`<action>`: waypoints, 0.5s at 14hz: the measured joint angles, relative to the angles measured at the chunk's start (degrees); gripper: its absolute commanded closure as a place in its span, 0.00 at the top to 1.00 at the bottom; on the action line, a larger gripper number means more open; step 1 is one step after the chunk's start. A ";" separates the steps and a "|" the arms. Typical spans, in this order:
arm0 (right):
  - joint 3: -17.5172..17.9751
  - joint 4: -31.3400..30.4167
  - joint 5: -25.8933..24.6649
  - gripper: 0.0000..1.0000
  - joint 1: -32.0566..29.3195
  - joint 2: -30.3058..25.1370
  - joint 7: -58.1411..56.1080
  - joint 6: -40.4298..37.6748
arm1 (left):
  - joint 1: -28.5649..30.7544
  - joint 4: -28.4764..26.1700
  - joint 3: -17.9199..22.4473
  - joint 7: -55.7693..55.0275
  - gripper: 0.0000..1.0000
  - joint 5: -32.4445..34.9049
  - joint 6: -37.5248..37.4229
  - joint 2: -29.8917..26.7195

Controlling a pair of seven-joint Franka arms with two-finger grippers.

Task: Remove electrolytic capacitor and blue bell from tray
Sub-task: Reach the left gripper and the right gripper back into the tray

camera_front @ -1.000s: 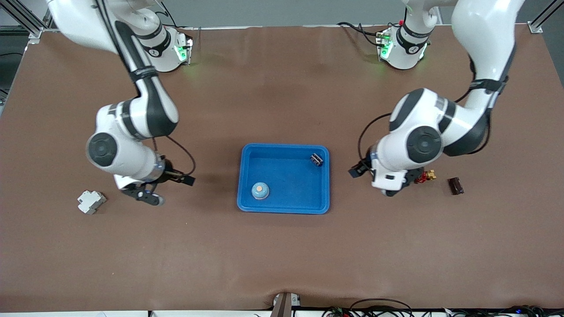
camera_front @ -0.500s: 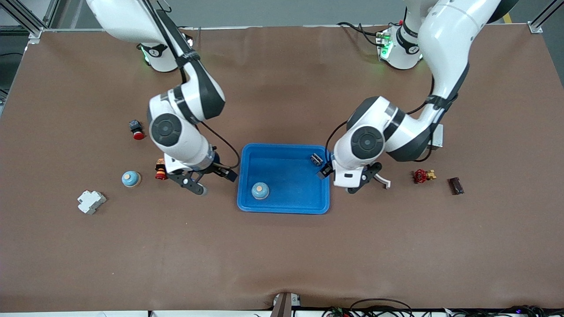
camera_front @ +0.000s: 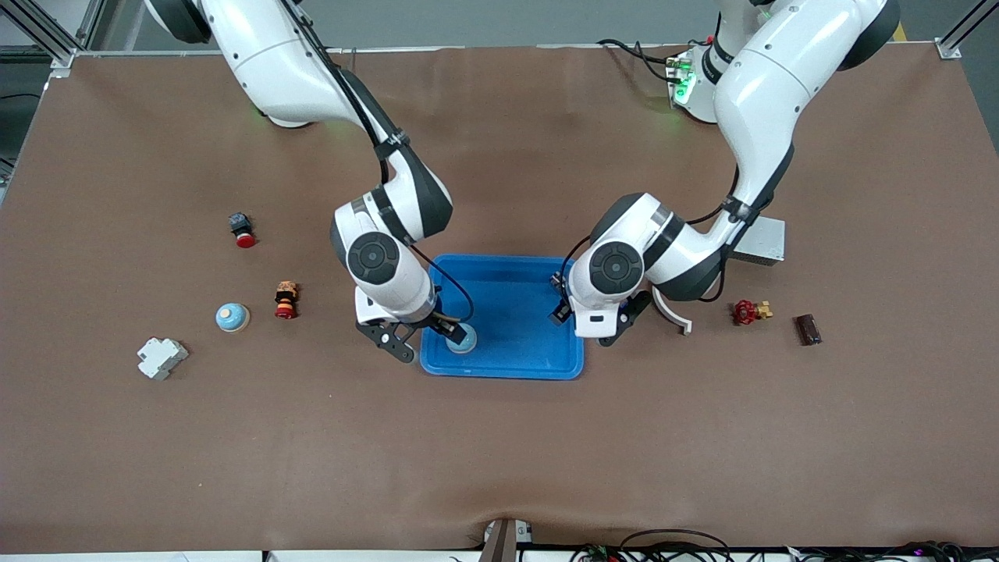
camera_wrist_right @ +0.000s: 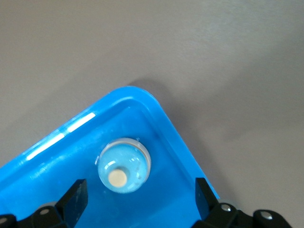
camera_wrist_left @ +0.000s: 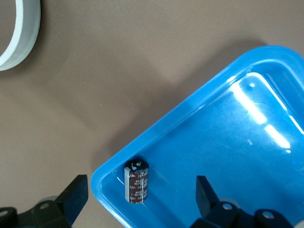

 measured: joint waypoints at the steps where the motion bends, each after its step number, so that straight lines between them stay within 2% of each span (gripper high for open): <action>1: -0.11 1.47 -0.03 1.00 0.00 1.13 0.69 -0.12 | -0.37 0.00 0.23 -0.51 1.00 0.01 0.56 0.51; 7: -0.10 7.46 -4.27 1.00 1.16 7.18 6.08 -0.65 | -7.45 0.09 6.14 -2.93 1.00 0.02 6.57 3.42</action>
